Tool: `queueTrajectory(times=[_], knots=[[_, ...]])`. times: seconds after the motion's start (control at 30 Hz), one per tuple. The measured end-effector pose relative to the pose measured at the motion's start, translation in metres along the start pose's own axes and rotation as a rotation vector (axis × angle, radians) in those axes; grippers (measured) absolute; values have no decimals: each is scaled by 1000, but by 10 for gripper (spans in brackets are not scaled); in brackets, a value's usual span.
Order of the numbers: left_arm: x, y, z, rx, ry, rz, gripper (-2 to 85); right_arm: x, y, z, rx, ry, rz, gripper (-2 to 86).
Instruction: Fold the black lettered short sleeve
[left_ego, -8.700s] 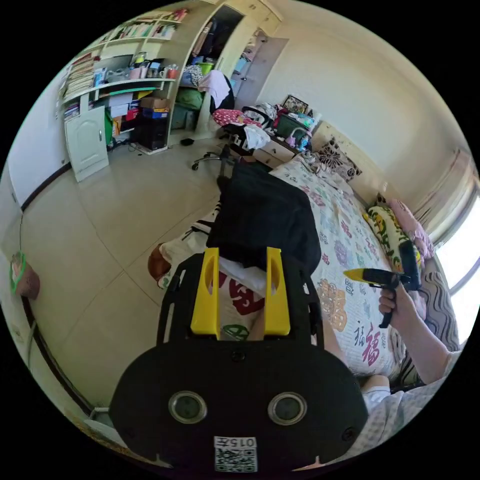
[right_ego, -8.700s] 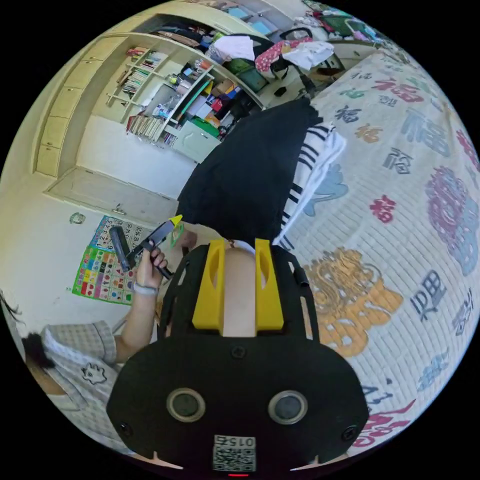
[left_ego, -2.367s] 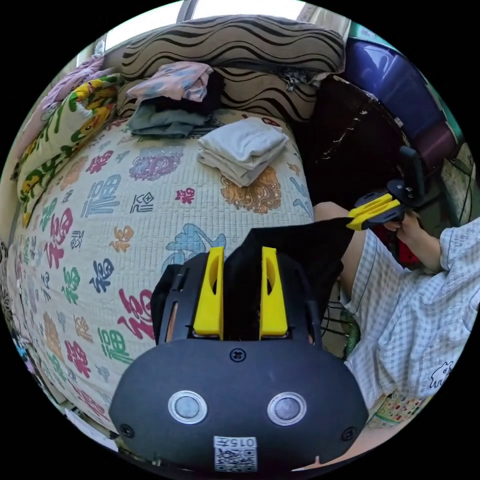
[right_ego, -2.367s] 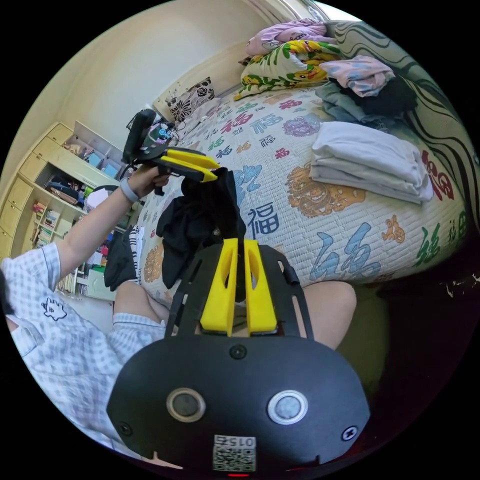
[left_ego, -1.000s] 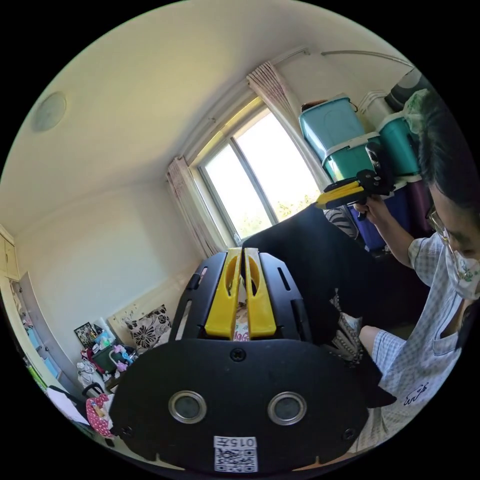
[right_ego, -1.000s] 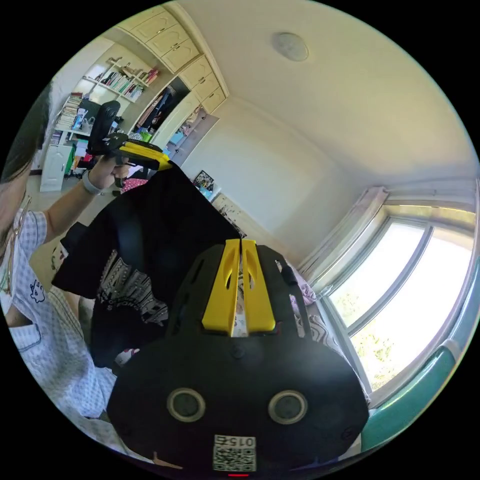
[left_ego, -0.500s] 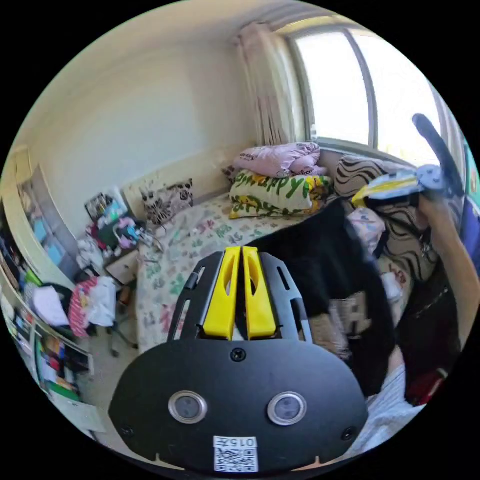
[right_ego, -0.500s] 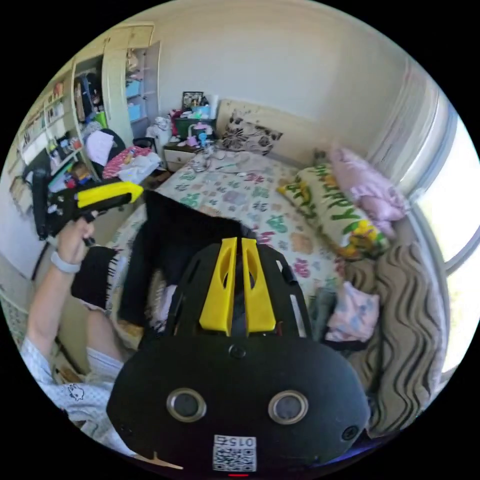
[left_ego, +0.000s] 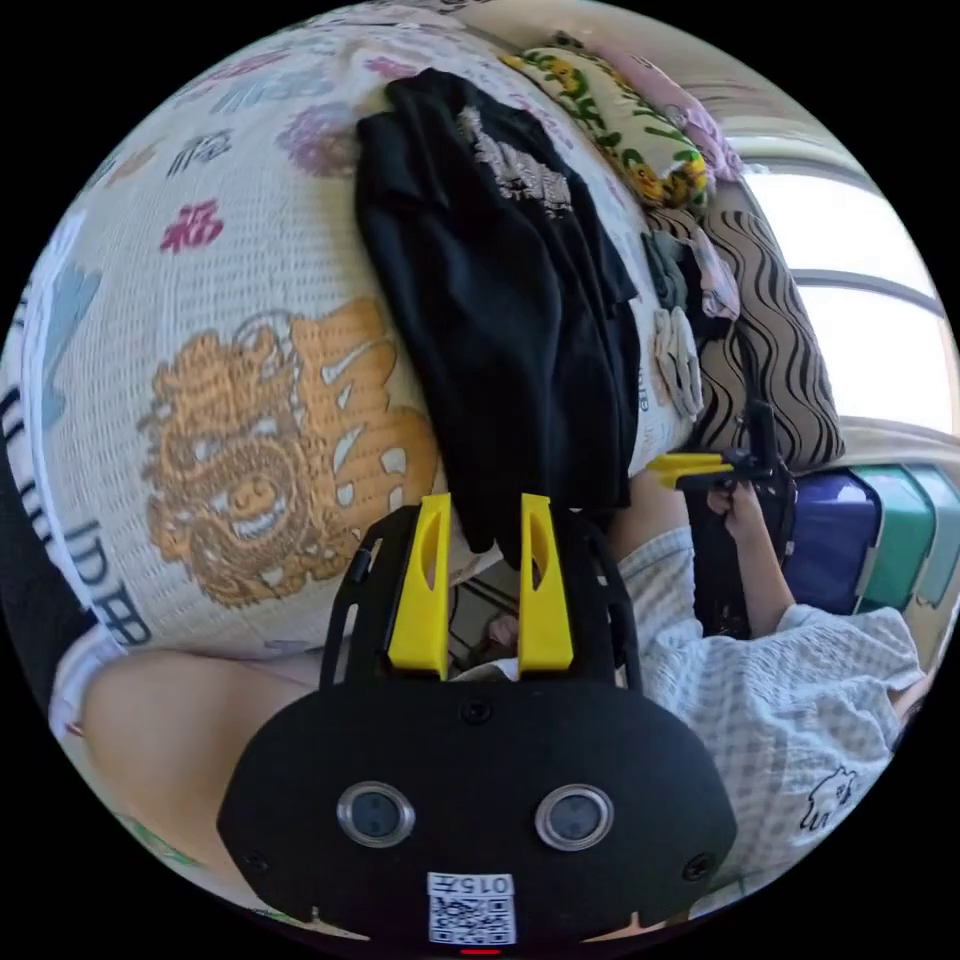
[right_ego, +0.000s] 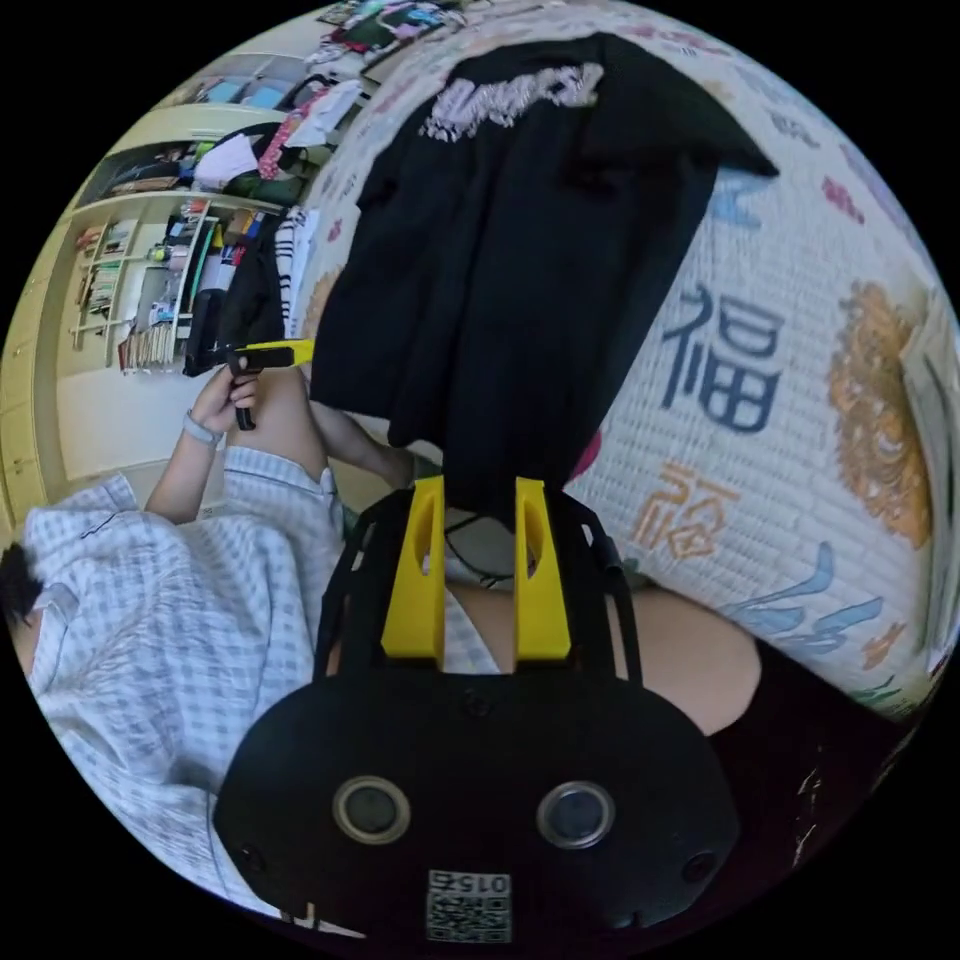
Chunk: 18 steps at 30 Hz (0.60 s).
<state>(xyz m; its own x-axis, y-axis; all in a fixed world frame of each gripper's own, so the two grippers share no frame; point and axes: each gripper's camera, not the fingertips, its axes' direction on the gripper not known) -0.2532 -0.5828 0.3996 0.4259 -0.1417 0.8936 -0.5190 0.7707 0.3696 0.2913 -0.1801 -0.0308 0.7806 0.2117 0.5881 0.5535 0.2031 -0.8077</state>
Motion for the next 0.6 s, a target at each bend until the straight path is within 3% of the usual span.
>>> queueTrajectory(times=[0.17, 0.27, 0.43, 0.5, 0.53, 0.6], knots=[[-22, -25, 35, -32, 36, -20, 33, 44, -31, 21, -66, 69, 100, 5], [-25, -35, 20, -7, 57, 28, 9, 61, -30, -1, -29, 58, 87, -6], [-19, -21, -60, 168, -114, 111, 5, 91, 13, -78, 183, 164, 141, -6], [-23, -20, -80, 213, -235, 121, 14, 110, 31, -102, 249, 310, 195, -4], [-26, -22, -81, 212, -268, 117, 18, 115, 33, -106, 268, 308, 197, -3], [-48, -35, -65, 120, -277, 70, 49, 133, 33, -108, 299, 123, 178, 6]])
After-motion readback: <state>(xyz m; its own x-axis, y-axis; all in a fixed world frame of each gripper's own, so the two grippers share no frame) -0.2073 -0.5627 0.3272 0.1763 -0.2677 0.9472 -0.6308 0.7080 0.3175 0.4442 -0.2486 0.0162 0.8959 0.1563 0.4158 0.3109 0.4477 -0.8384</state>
